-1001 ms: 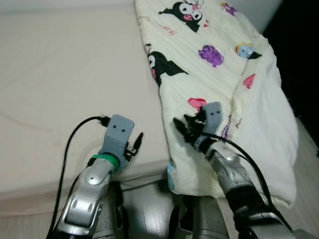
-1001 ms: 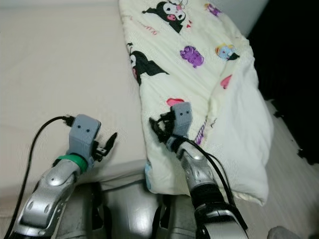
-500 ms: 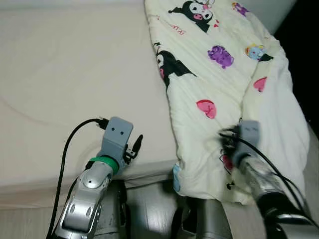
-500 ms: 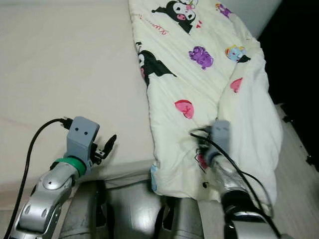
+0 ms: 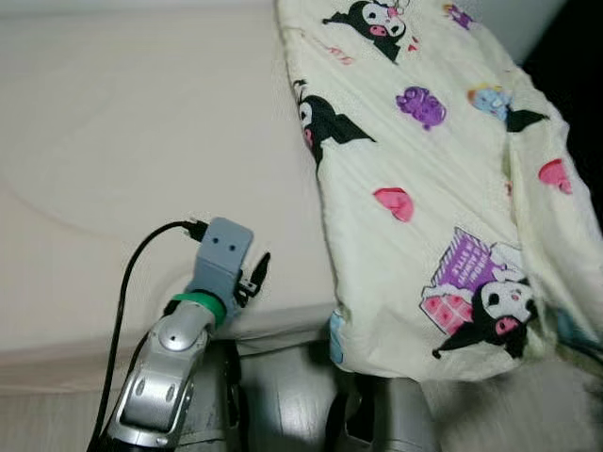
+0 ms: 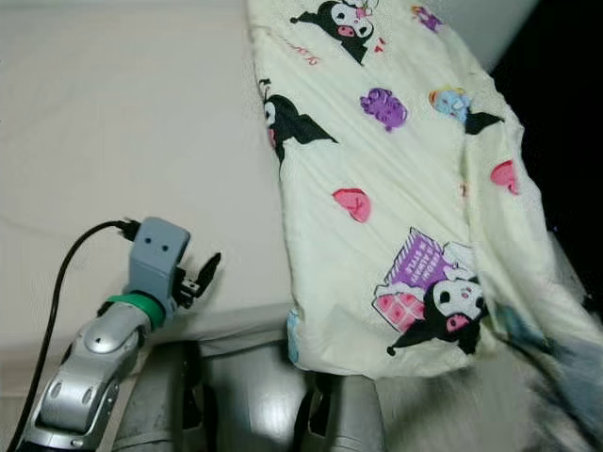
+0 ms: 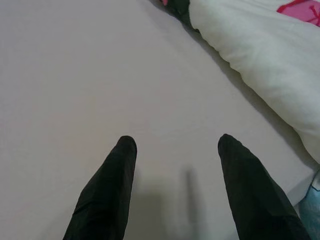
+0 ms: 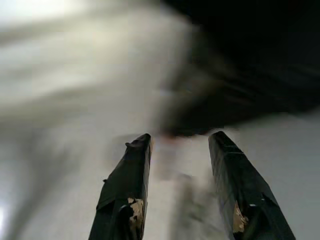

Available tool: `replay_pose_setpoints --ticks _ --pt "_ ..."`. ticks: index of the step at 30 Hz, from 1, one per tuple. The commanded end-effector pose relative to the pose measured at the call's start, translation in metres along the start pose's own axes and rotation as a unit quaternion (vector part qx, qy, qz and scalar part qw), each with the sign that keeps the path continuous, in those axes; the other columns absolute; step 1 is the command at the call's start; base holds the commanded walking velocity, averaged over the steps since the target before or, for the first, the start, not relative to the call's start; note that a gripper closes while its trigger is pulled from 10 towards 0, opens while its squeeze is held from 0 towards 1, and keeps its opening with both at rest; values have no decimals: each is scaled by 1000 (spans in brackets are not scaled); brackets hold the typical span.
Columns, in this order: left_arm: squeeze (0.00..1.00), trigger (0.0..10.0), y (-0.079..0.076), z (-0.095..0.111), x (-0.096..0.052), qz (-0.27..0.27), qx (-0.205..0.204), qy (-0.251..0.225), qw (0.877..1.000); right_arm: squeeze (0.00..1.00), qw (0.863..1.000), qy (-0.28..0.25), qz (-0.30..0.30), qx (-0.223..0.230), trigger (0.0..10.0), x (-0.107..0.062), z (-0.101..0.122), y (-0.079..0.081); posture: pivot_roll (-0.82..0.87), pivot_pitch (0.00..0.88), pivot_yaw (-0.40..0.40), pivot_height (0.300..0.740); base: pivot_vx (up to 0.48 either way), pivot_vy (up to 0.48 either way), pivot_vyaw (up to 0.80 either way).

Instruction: Clean up the room

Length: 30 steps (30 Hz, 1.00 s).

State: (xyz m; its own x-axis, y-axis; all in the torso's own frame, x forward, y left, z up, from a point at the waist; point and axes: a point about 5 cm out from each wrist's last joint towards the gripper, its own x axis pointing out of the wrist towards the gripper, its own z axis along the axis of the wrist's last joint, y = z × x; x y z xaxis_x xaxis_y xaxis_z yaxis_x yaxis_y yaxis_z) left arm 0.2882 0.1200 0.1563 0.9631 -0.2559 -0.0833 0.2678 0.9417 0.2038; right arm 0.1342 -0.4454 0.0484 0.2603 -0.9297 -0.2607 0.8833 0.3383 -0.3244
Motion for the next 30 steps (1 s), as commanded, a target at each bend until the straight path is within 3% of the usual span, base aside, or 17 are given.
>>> replay_pose_setpoints --ticks 1,2,5,6,8,9,10,12,13,15,17,19,21,22,27,28,30 --pt "0 10000 -3 -8 -1 -8 -3 13 1000 0 993 11 -108 40 10000 4 -8 -44 125 259 -2 599 0 0 0" --pt "0 10000 -3 -8 -1 -8 -3 13 1000 0 989 -1 -141 47 10000 6 -5 -60 125 259 -2 599 0 0 0" --pt "0 10000 -3 -8 1 -10 -3 13 1000 0 985 -40 -161 52 10000 8 9 -70 103 256 1 599 0 0 0" --pt "0 10000 -6 -8 3 -15 -3 11 1000 0 990 -64 -110 53 10000 9 22 -46 102 252 3 599 0 0 0" --pt "0 10000 -7 -7 5 -18 -3 10 1000 0 993 -89 -59 50 10000 6 32 -19 103 248 3 599 0 0 0" --pt "0 10000 -7 -7 5 -18 -3 10 1000 0 993 -89 -59 50 10000 6 32 -19 103 248 3 599 0 0 0" --pt "0 10000 -8 -6 6 -18 -3 9 1000 0 991 -116 -16 59 10000 2 43 3 103 248 3 599 0 0 0" --pt "0 10000 -7 -5 7 -18 -2 7 1000 0 969 -216 88 79 10000 -21 86 60 110 244 9 599 0 0 0" --pt "0 10000 -7 -5 7 -18 -2 7 1000 0 958 -246 121 88 10000 -30 100 76 110 244 9 599 0 0 0" --pt "0 10000 -7 -5 7 -18 -2 7 1000 0 958 -246 121 88 10000 -30 100 76 110 244 9 599 0 0 0" --pt "0 10000 -6 -6 6 -17 0 8 1000 0 904 -298 286 111 10000 -67 131 129 115 243 15 599 0 0 0" --pt "0 10000 -5 -6 6 -16 1 9 1000 0 853 -314 401 113 10000 -98 144 165 115 243 15 599 0 0 0" --pt "0 10000 -5 -6 6 -16 2 9 1000 0 839 -315 429 111 10000 -107 146 175 115 243 15 599 0 0 0" --pt "0 10000 -3 -6 5 -12 2 9 1000 0 831 -293 467 72 10000 -118 138 194 151 256 10 599 0 0 0" --pt "0 10000 -1 -5 3 -5 3 9 1000 0 834 -243 495 -26 10000 -128 114 221 164 263 10 599 0 0 0" --pt "0 10000 7 -5 0 8 8 11 1000 0 843 -224 473 -119 10000 -128 99 231 204 286 6 599 0 0 0" --pt "0 10000 7 -5 0 8 8 11 1000 0 843 -224 473 -119 10000 -128 99 231 204 286 6 599 0 0 0"
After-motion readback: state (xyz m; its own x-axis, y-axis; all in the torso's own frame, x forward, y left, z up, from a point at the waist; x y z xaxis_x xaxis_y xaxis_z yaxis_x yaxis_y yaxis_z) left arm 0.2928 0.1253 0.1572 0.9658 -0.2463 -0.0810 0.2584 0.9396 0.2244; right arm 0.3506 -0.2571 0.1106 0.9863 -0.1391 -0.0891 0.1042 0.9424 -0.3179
